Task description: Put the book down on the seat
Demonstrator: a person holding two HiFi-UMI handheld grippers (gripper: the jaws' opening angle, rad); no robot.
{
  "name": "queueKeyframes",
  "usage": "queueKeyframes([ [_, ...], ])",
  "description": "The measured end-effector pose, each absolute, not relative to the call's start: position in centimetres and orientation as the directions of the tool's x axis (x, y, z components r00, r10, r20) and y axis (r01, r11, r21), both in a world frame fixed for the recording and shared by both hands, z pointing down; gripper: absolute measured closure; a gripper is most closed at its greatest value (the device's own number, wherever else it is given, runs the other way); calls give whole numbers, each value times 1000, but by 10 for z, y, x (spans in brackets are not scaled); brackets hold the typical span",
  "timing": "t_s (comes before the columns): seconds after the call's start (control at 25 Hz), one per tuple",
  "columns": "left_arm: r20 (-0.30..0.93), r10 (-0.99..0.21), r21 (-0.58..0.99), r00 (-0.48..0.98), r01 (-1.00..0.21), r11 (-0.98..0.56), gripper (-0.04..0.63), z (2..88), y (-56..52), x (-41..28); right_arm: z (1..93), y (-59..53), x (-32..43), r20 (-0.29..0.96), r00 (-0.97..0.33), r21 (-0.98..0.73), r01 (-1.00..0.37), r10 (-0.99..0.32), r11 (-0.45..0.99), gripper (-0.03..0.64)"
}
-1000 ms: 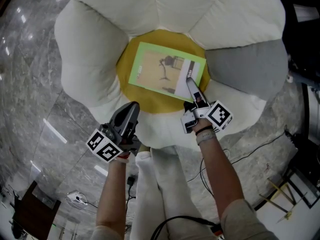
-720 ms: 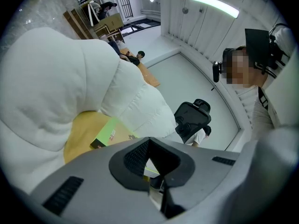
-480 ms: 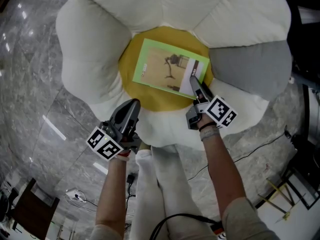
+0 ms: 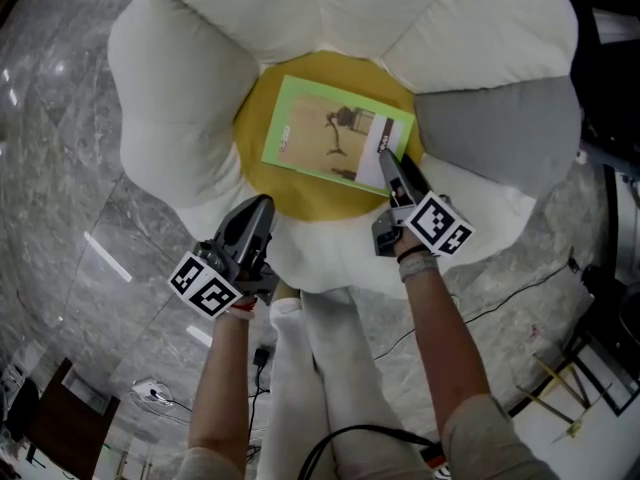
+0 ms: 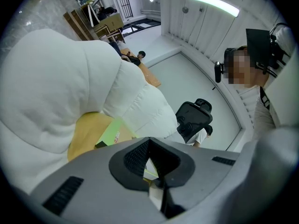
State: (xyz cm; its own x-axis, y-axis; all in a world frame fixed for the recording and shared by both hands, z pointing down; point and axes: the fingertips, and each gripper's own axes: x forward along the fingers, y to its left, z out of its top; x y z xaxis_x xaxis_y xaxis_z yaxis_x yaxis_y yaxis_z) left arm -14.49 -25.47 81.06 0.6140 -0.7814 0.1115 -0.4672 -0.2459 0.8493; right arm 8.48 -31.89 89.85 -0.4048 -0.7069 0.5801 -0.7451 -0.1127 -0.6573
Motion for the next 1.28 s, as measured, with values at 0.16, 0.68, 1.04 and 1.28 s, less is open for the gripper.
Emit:
queueKeyframes([
  [0.16, 118, -786, 848, 607, -474, -239, 572, 810, -257, -144, 892, -319, 87, 568, -396, -640, -764, -721, -85, 347],
  [0.68, 106, -782, 851, 614, -463, -247, 572, 784, -262, -140, 861, -308, 96, 563, -366, -625, -775, -741, -92, 347],
  [1.04, 102, -759, 853, 643, -449, -266, 572, 758, -260, -128, 824, -294, 83, 522, -402, -626, -780, -752, -18, 484],
  [1.28, 113, -750, 844, 652, -461, -274, 572, 744, -258, -127, 800, -288, 77, 504, -407, -620, -785, -762, 9, 600],
])
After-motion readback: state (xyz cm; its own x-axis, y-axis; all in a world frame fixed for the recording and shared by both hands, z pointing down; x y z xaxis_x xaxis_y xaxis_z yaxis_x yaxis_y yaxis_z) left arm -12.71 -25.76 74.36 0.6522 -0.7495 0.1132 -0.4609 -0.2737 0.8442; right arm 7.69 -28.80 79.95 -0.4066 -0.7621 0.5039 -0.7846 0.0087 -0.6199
